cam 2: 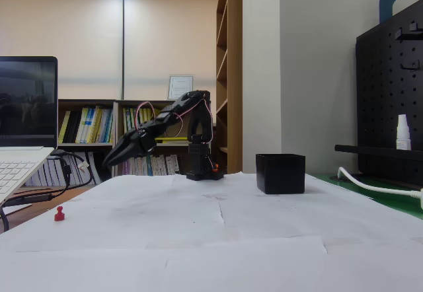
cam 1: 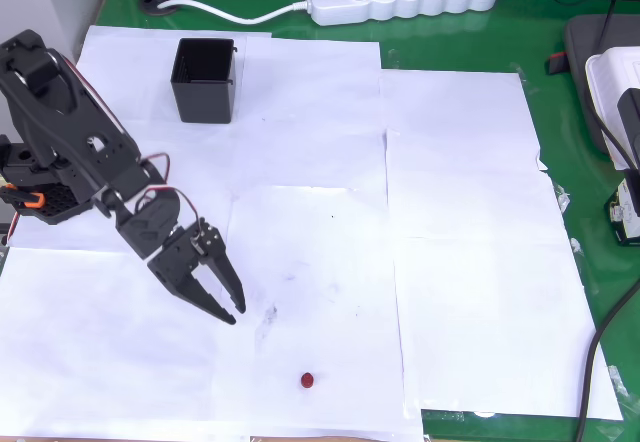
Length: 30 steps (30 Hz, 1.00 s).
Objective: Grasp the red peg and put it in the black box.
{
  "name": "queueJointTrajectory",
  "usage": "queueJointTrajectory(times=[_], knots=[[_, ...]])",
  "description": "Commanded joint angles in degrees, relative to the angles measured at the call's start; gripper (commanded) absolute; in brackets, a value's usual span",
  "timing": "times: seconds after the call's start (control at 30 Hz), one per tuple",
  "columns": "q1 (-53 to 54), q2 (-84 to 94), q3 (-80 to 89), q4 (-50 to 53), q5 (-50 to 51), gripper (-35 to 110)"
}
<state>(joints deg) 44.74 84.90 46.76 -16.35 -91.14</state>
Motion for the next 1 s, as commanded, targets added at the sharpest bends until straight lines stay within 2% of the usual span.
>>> queueJointTrajectory(times=[0.0, 0.6, 0.97], knots=[[0.88, 2.02, 1.14, -5.62, -1.14, 0], [0.62, 27.25, 10.72, -31.55, -2.72, 0], [0.09, 39.11, 21.36, -36.30, -2.81, 0]])
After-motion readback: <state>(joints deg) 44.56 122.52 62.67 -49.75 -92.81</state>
